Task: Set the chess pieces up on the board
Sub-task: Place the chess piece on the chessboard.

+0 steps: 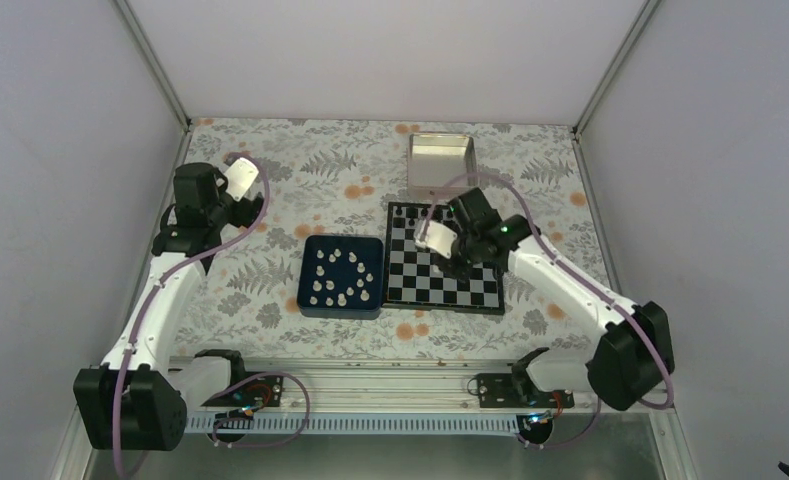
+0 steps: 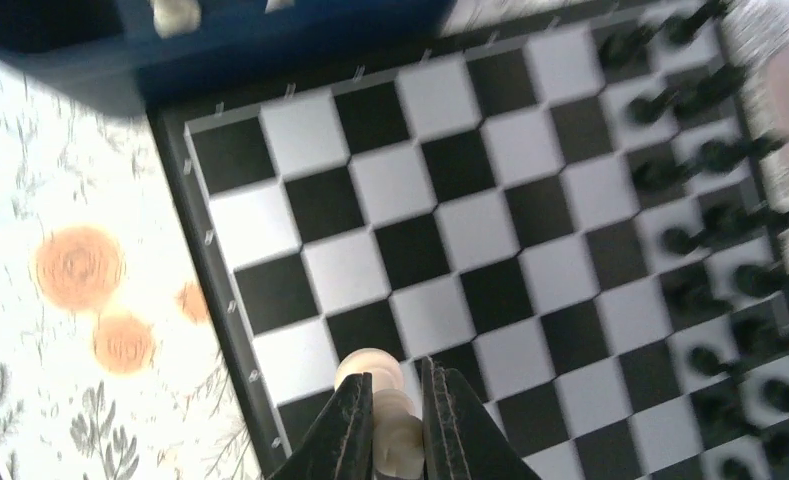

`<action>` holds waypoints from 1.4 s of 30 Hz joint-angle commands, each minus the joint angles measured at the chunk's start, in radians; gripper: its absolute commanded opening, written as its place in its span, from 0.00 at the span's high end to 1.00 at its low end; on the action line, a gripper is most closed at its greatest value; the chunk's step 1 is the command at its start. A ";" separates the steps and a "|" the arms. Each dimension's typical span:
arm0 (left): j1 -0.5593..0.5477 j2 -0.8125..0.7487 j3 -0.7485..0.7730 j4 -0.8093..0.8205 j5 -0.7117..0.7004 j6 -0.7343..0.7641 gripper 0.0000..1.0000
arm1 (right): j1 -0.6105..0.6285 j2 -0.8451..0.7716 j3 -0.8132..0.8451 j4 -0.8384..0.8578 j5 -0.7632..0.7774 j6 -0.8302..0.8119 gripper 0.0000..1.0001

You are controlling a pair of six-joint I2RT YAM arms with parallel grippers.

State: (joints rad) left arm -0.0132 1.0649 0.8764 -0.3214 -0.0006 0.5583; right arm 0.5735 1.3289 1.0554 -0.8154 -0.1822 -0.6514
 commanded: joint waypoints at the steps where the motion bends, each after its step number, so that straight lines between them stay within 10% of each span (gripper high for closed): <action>1: 0.006 0.016 0.034 0.042 -0.025 -0.042 0.00 | -0.004 -0.078 -0.172 0.089 0.069 -0.045 0.95; 42: 0.005 0.039 -0.008 0.086 -0.044 -0.057 0.00 | -0.004 -0.084 -0.383 0.182 0.061 -0.053 0.92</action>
State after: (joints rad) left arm -0.0132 1.0950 0.8780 -0.2634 -0.0525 0.5045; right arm 0.5690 1.2282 0.6762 -0.6209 -0.0967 -0.7055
